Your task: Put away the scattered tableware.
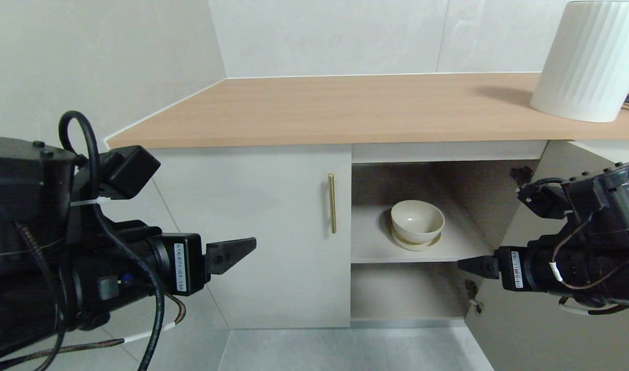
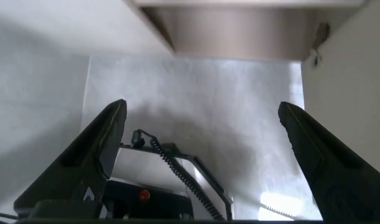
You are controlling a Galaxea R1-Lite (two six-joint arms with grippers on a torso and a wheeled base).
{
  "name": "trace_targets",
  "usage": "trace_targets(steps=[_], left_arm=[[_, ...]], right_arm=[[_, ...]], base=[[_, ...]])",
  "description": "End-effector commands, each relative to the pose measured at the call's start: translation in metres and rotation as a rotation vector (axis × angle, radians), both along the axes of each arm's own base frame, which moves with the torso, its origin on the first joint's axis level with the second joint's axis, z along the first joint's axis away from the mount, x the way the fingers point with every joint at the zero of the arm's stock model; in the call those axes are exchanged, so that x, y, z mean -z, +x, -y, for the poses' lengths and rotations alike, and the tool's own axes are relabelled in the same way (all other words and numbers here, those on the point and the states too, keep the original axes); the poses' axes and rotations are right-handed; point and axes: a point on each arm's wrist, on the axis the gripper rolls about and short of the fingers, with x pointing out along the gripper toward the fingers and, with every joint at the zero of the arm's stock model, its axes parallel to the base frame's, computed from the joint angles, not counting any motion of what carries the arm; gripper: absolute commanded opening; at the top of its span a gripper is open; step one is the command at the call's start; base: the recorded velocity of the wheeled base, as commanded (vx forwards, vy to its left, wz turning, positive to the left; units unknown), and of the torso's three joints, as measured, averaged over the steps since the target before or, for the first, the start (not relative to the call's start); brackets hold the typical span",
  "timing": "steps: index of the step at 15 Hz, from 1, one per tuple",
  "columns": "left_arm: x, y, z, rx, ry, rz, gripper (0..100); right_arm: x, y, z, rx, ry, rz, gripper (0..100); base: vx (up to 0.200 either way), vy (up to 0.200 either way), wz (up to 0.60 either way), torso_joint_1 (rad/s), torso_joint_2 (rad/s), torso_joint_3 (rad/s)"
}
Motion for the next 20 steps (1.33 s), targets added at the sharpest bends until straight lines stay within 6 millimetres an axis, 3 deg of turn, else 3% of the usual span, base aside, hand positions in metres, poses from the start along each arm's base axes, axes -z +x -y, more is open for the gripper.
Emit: trace_targets(steps=[1,11,20], left_arm=[[0.001,0.001,0.001,0.000,0.003,-0.005,100],[0.003,0.000,0.000,-0.001,0.005,-0.010,100],[0.005,0.000,0.000,0.000,0.012,-0.017,100]], right_arm=[[0.000,0.000,0.000,-0.002,0.000,0.001,100],[0.001,-0.002,0.001,-0.003,-0.002,-0.001,100],[-0.007,-0.012,0.005,-0.003,-0.013,0.040,100]], base=[[-0.200,0.000,0.00,-0.007,0.00,0.002],[-0.200,0.000,0.00,-0.001,0.00,0.002],[0.000,0.000,0.00,0.000,0.00,0.000]])
